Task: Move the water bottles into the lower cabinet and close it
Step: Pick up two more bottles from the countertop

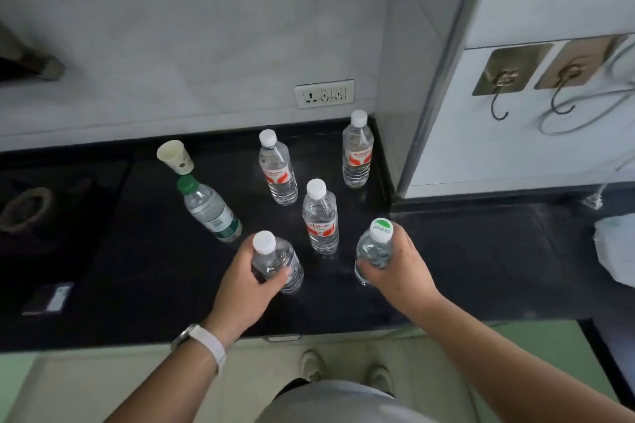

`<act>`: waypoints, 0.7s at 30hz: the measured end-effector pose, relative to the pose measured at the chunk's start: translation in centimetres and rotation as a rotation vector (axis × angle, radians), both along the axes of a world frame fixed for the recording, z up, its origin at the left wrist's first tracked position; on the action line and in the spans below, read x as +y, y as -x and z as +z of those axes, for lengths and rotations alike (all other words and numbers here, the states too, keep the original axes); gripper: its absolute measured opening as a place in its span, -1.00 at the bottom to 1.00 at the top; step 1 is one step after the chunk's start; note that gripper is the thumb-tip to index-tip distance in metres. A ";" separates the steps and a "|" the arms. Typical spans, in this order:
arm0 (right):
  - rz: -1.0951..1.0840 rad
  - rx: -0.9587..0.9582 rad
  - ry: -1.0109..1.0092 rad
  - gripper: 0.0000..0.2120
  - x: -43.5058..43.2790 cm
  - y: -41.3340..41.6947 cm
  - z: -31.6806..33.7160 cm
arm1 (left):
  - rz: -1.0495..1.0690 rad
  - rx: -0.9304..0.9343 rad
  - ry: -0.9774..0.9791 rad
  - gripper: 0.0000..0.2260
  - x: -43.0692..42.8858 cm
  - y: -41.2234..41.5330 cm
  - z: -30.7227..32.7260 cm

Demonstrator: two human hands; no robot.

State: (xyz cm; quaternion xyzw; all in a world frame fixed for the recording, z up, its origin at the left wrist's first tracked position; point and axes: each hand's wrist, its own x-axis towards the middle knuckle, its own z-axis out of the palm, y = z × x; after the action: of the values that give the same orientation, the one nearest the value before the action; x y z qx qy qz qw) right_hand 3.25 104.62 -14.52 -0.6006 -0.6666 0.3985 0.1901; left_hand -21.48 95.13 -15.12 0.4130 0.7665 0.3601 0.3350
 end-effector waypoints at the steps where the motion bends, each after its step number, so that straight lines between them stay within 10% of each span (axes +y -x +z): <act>1: -0.007 0.001 0.014 -0.32 0.0 0.1 -0.1 | 0.001 -0.008 -0.005 -0.42 0.1 -0.2 -0.1; 21: -0.121 -0.036 0.087 -0.39 0.0 1.6 0.1 | 0.034 0.025 -0.101 -0.36 1.8 -0.3 -1.9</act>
State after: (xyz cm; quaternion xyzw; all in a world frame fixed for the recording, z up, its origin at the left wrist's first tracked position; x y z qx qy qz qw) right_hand 1.61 104.61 -14.44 -0.6546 -0.6145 0.4040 0.1753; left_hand -21.19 96.96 -16.98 0.4208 0.7583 0.3989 0.2979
